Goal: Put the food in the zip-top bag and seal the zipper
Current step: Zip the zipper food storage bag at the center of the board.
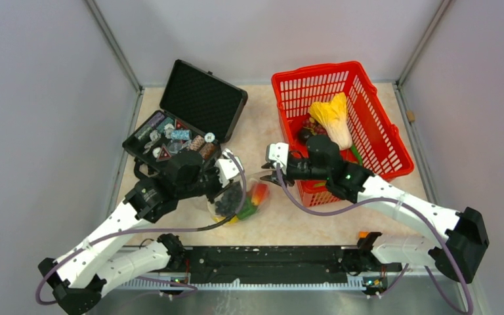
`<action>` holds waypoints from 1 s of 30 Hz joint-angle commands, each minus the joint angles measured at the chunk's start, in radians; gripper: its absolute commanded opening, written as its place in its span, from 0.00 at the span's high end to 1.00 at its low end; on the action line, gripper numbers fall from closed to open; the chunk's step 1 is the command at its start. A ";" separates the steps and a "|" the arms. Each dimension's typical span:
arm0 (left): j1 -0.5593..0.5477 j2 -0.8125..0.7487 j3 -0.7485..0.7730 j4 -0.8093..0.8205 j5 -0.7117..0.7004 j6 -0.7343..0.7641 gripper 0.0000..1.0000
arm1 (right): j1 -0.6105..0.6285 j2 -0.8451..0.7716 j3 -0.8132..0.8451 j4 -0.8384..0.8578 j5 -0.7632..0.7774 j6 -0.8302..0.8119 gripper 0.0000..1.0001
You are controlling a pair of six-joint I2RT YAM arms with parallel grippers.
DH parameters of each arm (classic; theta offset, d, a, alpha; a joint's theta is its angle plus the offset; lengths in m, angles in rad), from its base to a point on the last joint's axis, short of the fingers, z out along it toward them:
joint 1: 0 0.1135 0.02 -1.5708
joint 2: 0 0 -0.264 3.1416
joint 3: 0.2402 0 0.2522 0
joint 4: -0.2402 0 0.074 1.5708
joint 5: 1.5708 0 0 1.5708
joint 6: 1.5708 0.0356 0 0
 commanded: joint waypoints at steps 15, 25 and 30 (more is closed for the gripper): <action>0.003 0.046 0.061 0.108 0.089 0.025 1.00 | 0.019 0.104 0.206 -0.140 -0.147 -0.100 0.58; 0.003 0.051 0.050 0.109 0.087 0.022 1.00 | 0.035 0.140 0.210 -0.108 -0.164 -0.106 0.83; 0.003 0.035 0.047 0.058 0.042 0.026 1.00 | 0.034 0.130 0.197 -0.131 -0.116 -0.111 1.00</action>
